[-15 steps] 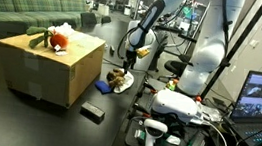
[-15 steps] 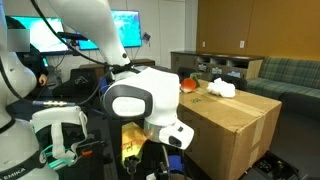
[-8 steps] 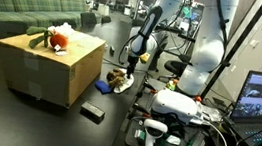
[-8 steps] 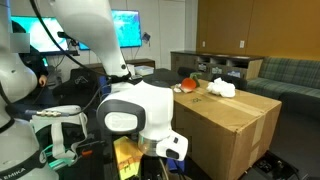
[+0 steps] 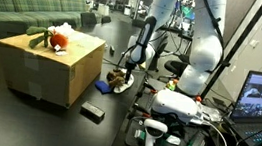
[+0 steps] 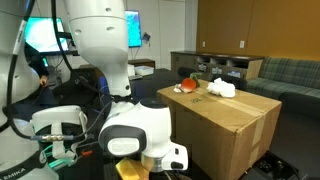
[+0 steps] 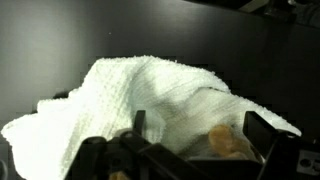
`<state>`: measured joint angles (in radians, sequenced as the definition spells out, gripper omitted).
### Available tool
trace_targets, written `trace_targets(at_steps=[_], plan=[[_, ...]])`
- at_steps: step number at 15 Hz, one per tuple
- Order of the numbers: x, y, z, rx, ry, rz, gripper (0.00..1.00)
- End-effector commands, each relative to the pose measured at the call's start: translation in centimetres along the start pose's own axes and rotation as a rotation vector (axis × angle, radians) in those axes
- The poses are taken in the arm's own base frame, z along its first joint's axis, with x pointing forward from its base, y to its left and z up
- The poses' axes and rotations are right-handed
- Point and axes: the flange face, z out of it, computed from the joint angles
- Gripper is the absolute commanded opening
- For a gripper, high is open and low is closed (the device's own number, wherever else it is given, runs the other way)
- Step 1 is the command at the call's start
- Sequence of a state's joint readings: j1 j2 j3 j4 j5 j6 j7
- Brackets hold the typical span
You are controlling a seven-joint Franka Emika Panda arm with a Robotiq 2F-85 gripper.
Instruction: Switch all the objects on the box and on the table
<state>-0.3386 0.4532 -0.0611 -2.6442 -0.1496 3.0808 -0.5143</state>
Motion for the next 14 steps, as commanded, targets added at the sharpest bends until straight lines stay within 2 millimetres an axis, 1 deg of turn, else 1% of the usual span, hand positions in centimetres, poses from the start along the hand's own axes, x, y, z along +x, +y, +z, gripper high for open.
trace_targets(at_steps=[1,7,9,13,14], plan=[[0.0,2.0,1.6,-0.043,0.043,-0.066,1.0],[-0.7,3.7,3.1,-0.127,0.1,-0.114,1.0],[-0.8,3.7,4.0,-0.14,0.122,-0.124,1.0],[-1.0,3.1,5.9,-0.15,0.135,-0.153,1.0],[-1.1,3.0,6.1,-0.154,0.134,-0.155,0.97]])
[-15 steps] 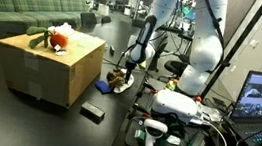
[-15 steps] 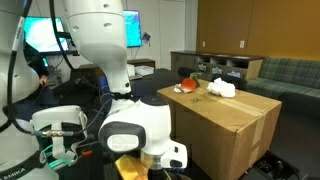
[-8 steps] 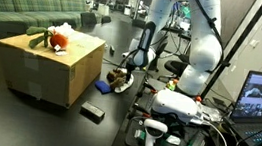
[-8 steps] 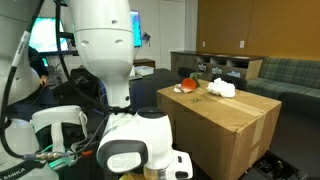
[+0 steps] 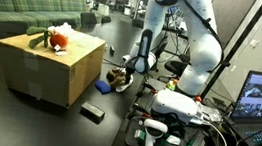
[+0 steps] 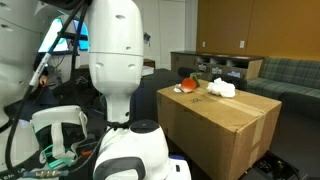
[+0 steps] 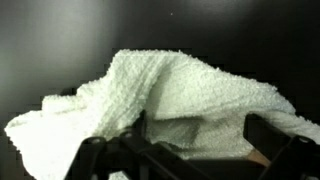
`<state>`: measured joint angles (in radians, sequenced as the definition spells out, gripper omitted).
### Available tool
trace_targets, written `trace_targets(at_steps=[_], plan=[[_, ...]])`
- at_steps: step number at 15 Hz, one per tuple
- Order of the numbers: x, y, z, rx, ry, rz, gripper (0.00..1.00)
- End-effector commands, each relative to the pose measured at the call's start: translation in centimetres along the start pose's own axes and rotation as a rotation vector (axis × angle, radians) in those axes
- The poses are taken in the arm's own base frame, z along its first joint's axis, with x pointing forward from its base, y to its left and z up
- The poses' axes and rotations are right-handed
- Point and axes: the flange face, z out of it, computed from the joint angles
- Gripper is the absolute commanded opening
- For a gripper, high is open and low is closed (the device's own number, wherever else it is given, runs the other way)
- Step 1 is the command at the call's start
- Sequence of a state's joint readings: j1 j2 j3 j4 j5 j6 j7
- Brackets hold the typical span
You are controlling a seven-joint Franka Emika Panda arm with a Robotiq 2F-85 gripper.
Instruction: Switch all the objects on the box and on the table
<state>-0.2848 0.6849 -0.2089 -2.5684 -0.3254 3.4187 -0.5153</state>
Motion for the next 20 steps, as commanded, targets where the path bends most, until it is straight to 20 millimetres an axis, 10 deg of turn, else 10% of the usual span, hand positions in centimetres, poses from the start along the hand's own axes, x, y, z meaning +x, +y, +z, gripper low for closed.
trace_targets(at_steps=[1,11,20], plan=[[-0.2,0.1,1.5,-0.029,0.013,-0.038,0.78],[1.7,-0.4,-2.5,-0.059,0.019,-0.088,0.1],[4.7,0.4,-12.9,-0.175,0.045,-0.074,0.08]])
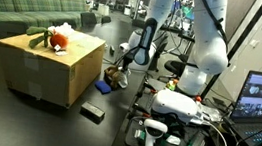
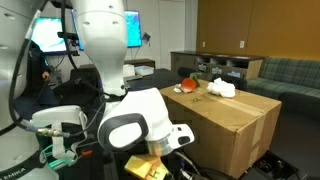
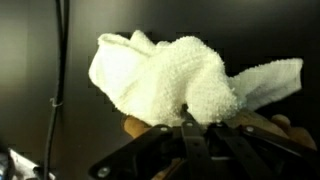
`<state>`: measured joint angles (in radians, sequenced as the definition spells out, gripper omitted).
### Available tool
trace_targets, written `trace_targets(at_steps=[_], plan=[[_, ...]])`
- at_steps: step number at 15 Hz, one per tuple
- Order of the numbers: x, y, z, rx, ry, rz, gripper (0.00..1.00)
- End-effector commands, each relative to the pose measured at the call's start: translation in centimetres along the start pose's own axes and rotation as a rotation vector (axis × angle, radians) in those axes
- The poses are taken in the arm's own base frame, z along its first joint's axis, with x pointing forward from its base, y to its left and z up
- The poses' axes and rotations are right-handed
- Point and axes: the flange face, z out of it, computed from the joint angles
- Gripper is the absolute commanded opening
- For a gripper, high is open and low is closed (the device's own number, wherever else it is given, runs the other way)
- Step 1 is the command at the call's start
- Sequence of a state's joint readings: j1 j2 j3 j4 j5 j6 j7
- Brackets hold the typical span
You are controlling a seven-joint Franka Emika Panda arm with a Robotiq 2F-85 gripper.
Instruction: Switch all the objects on the box and on the table
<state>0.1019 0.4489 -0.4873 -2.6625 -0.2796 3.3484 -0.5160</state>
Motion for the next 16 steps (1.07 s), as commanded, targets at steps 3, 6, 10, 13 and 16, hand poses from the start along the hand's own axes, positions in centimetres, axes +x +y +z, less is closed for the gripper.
trace_targets(at_steps=[3,6,10,13,16], plan=[[2.0,3.7,-6.5,-0.126,0.026,0.018,0.08],[3.5,4.8,-8.5,-0.23,0.052,0.04,0.08],[6.8,5.6,-12.7,-0.32,0.111,0.094,0.07],[9.9,5.9,-16.8,-0.381,0.166,0.151,0.07],[12.7,5.6,-21.5,-0.424,0.21,0.211,0.07]])
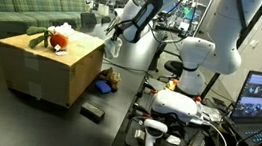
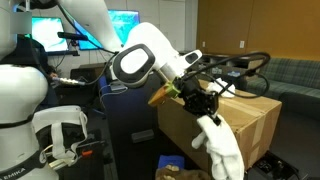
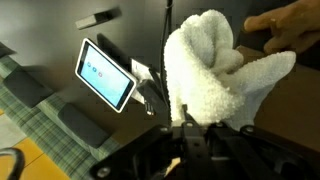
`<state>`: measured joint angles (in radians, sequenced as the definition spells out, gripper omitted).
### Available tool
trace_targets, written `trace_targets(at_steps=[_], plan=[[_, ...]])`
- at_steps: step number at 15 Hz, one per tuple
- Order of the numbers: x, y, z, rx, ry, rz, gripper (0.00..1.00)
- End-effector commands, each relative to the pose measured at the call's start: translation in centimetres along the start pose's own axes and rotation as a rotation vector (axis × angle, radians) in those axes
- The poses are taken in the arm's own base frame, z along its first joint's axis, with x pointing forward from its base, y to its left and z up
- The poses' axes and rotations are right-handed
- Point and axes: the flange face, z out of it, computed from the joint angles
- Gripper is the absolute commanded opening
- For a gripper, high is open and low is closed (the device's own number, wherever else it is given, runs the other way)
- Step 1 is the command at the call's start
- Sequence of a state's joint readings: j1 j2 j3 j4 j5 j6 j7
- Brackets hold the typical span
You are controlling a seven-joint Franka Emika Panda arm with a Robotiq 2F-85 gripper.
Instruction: Switch all the objects on the box and on the table
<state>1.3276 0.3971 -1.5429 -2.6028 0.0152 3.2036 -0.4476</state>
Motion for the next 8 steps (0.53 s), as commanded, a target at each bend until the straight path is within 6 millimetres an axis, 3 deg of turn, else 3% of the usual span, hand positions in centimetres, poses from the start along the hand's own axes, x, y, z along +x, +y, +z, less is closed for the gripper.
trace_targets(at_steps=[1,4,8], plan=[[4.5,2.4,-5.4,-0.087,0.027,0.088,0.07],[6.8,3.1,-9.7,-0.103,0.044,0.142,0.07],[9.7,3.7,-12.0,-0.086,0.024,0.212,0.06]])
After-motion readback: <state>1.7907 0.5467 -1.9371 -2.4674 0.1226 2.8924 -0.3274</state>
